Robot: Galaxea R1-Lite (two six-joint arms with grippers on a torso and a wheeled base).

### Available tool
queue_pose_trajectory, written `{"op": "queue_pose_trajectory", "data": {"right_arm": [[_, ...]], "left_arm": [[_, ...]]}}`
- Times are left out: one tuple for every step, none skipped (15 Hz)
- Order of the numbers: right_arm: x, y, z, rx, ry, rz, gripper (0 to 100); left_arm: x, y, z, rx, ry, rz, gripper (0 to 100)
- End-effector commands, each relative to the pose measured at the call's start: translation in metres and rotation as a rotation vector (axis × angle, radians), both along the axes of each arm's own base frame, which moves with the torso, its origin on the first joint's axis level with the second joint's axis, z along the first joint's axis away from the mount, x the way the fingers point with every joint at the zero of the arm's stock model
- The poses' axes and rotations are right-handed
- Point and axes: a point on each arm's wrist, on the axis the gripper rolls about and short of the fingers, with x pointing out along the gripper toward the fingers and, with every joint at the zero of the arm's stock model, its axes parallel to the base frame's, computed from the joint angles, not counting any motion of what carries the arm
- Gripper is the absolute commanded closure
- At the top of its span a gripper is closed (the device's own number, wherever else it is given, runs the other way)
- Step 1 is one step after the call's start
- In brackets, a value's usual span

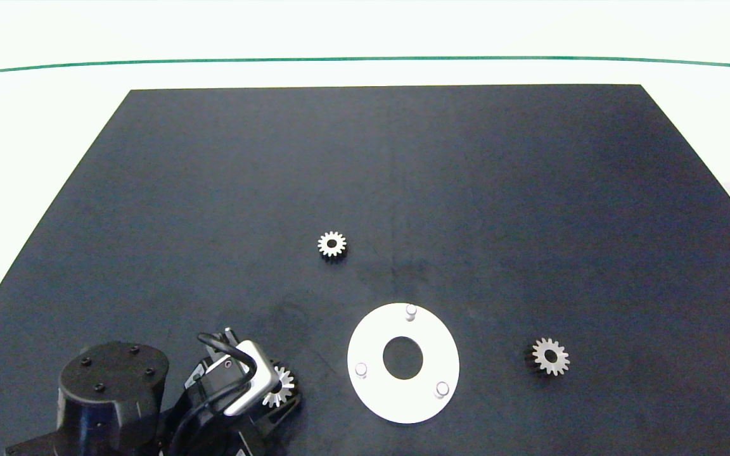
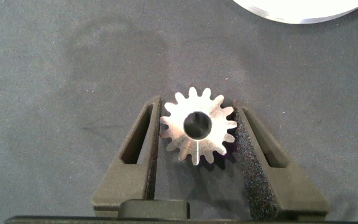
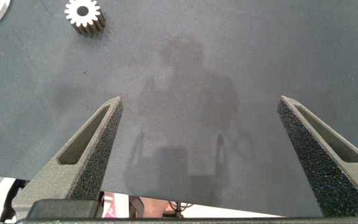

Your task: Install three planetary gears onto the carrier pins

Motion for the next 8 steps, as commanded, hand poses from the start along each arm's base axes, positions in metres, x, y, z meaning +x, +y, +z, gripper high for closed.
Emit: {"op": "queue_pose_trajectory", "data": {"right_arm": [[0.0002,0.0000,0.0004,-0.002,0.002,0.001,0],[0.0002,0.0000,0.0004,-0.002,0.002,0.001,0],[0.0002,0.0000,0.0004,-0.002,0.002,-0.001,0],[-0.0001,0.0000,0.0004,-0.002,0.001,-0.001,0],[0.0000,0.0000,0.0005,-0.002,-0.001,-0.001,0],[-0.0003,0.0000,0.0003,-0.002,-0.001,-0.001,0],[-0.0003,0.0000,0.0003,-0.002,-0.001,-0.001,0],[-0.0003,0.0000,0.0003,-0.002,-0.001,-0.003,0]], "left_arm": [[0.0002,-0.0003,0.0002,0.000,-0.004,-0.001,71],[0.0002,-0.0003,0.0002,0.000,-0.004,-0.001,73],[0.0002,-0.0003,0.0002,0.000,-0.004,-0.001,76],[0.0004,-0.0005,0.0005,-0.001,-0.005,-0.001,77],[0.0003,-0.0008,0.0006,-0.002,-0.006,-0.003,79],[0.0001,-0.0006,0.0003,-0.001,-0.005,-0.003,82],[-0.0002,-0.0007,0.0006,-0.003,-0.006,-0.004,83],[-0.0012,-0.0004,0.0015,-0.005,-0.010,-0.006,85]]}}
